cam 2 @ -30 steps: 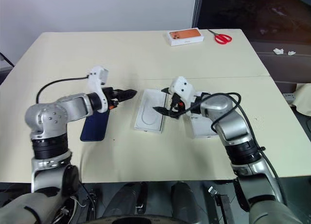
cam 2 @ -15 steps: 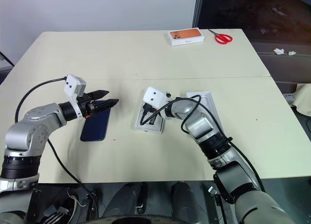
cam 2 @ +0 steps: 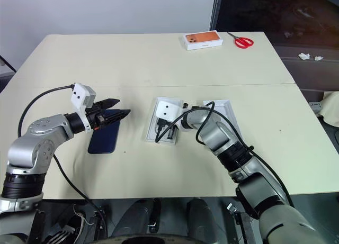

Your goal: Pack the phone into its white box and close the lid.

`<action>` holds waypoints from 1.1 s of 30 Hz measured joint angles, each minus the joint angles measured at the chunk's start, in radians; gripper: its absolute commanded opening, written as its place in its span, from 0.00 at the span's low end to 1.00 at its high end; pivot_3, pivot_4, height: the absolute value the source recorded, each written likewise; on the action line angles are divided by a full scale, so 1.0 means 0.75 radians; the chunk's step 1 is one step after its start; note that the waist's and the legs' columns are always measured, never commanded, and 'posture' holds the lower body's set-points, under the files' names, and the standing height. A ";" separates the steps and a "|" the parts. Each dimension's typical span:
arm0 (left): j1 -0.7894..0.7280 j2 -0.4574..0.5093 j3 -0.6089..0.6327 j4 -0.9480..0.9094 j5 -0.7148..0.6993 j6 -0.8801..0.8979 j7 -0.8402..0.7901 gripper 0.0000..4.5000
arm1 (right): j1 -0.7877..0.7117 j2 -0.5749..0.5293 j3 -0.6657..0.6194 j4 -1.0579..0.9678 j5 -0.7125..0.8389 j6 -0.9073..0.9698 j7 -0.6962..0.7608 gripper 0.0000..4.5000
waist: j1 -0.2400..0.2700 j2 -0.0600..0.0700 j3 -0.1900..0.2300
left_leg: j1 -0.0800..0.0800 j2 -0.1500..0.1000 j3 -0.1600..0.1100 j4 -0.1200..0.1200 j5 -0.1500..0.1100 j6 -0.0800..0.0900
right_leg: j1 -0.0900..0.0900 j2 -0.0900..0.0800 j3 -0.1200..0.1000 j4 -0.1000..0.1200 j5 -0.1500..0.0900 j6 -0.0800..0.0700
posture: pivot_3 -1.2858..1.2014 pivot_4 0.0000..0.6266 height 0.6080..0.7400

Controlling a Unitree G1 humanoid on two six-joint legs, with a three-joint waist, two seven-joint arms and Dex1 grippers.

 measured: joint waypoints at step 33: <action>0.016 0.078 -0.008 0.155 0.053 0.044 0.007 0.76 | 0.031 0.009 -0.339 -0.032 0.247 0.032 0.001 0.00 | -0.017 0.001 0.001 | -0.001 0.002 0.001 -0.003 0.000 0.001 | -0.001 0.001 0.003 0.002 0.000 0.000 | 0.52 0.24 1.00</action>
